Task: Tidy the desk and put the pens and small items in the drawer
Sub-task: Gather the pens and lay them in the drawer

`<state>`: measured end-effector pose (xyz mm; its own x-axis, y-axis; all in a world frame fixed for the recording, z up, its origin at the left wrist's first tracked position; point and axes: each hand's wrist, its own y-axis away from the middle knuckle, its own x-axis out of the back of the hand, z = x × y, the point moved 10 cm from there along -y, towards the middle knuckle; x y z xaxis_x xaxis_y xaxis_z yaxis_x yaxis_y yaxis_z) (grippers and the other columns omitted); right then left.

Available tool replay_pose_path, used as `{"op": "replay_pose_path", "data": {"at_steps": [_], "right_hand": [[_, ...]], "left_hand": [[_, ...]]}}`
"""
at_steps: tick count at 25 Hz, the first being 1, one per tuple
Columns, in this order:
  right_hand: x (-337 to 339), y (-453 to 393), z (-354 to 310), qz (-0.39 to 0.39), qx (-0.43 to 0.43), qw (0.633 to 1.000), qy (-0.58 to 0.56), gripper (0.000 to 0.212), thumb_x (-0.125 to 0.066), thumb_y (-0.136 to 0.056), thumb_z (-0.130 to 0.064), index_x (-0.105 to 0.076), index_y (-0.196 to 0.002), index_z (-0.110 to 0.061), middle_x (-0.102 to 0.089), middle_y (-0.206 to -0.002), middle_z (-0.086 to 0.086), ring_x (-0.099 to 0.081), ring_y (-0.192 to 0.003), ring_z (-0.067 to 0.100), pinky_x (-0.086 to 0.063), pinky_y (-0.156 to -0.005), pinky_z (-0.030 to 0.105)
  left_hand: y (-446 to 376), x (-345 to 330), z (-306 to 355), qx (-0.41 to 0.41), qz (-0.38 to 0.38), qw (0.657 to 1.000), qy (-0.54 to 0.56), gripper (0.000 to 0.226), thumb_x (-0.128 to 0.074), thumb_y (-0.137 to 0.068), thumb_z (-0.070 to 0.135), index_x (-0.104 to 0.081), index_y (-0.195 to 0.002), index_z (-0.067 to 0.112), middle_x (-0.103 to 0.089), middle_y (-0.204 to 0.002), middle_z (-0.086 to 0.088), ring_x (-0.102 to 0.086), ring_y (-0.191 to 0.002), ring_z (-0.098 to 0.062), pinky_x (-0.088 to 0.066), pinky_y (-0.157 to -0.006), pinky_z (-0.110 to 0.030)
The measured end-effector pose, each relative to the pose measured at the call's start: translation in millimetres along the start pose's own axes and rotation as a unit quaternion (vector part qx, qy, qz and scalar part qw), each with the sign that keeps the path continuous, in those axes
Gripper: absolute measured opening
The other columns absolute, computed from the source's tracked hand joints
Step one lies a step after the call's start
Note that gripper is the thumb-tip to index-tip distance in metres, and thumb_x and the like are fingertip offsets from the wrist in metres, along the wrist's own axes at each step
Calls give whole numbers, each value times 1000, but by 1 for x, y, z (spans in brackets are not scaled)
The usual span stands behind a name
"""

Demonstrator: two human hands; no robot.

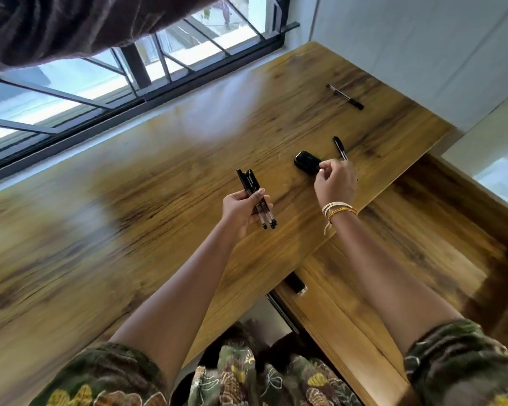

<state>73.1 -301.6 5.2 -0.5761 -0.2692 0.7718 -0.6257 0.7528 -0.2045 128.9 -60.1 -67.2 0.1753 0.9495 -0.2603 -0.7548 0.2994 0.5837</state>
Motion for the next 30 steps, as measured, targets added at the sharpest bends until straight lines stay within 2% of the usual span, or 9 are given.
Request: {"op": "replay_pose_path", "data": {"at_steps": [4, 8, 11, 15, 20, 22, 25, 28, 30], "right_hand": [[-6, -23, 38, -28, -53, 991, 121, 44, -57, -92, -17, -49, -134, -14, -45, -141, 12, -45, -126, 31, -42, -101, 43], [-13, -30, 46, -39, -35, 988, 147, 36, -49, -93, -5, -58, -127, -11, -55, -128, 12, -48, -119, 31, -43, -96, 39], [-5, -32, 45, -19, -44, 995, 85, 34, -51, -88, 0, -66, -116, -12, -62, -116, 10, -54, -113, 27, -46, -90, 33], [-13, -14, 43, -33, -156, 973, -165, 27, -62, -84, -3, -68, -110, -10, -70, -103, 4, -66, -94, 16, -51, -79, 19], [-47, 34, 1, -177, -121, 929, -301, 25, -69, -82, -1, -69, -107, -5, -71, -89, 2, -68, -79, 10, -53, -66, 10], [-54, 45, -5, -212, -137, 904, -345, 24, -68, -82, 0, -69, -106, -3, -71, -85, 2, -68, -74, 8, -54, -66, 12], [-62, 52, -10, -240, -174, 870, -394, 23, -67, -82, 1, -69, -105, 0, -73, -90, 13, -71, -77, 17, -59, -74, 27], [-64, 54, -16, -250, -149, 880, -375, 20, -67, -81, 0, -71, -100, -2, -74, -91, 17, -71, -80, 23, -60, -78, 36], [-61, 50, -22, -246, -104, 907, -325, 19, -69, -80, -5, -73, -99, -8, -75, -87, 10, -72, -82, 23, -61, -76, 35]], "left_hand": [[-7, -9, -3, 6, -2, 1000, -7, 21, -71, -85, 8, -66, -103, -3, -73, -95, -20, -72, -77, -27, -61, -75, -41], [-13, -10, -4, 11, 0, 1000, -3, 21, -71, -85, 7, -66, -104, -3, -73, -91, -18, -72, -77, -27, -60, -77, -43], [-15, -11, -5, 16, -1, 1000, -7, 22, -71, -85, 7, -66, -104, -2, -72, -89, -17, -72, -78, -27, -60, -80, -44], [-22, -17, -2, 13, 0, 1000, 5, 23, -71, -85, 6, -66, -105, -3, -72, -88, -16, -72, -81, -28, -59, -81, -43], [-28, -29, -1, 2, -5, 1000, 8, 20, -69, -85, 3, -67, -104, -3, -73, -91, -18, -73, -83, -28, -59, -78, -40], [-29, -31, -3, 9, -6, 1000, 19, 22, -69, -85, 4, -66, -106, -4, -73, -94, -20, -73, -86, -30, -59, -80, -44], [-32, -32, 1, 16, -8, 998, 53, 22, -69, -86, 4, -65, -105, -5, -72, -97, -23, -72, -87, -33, -58, -80, -48], [-31, -33, 6, 21, -21, 996, 82, 21, -68, -85, 2, -64, -105, -5, -71, -96, -23, -72, -81, -31, -60, -69, -44], [-31, -35, 9, 26, -42, 994, 97, 25, -67, -85, 1, -62, -109, -7, -71, -98, -22, -72, -81, -30, -60, -65, -40]]}}
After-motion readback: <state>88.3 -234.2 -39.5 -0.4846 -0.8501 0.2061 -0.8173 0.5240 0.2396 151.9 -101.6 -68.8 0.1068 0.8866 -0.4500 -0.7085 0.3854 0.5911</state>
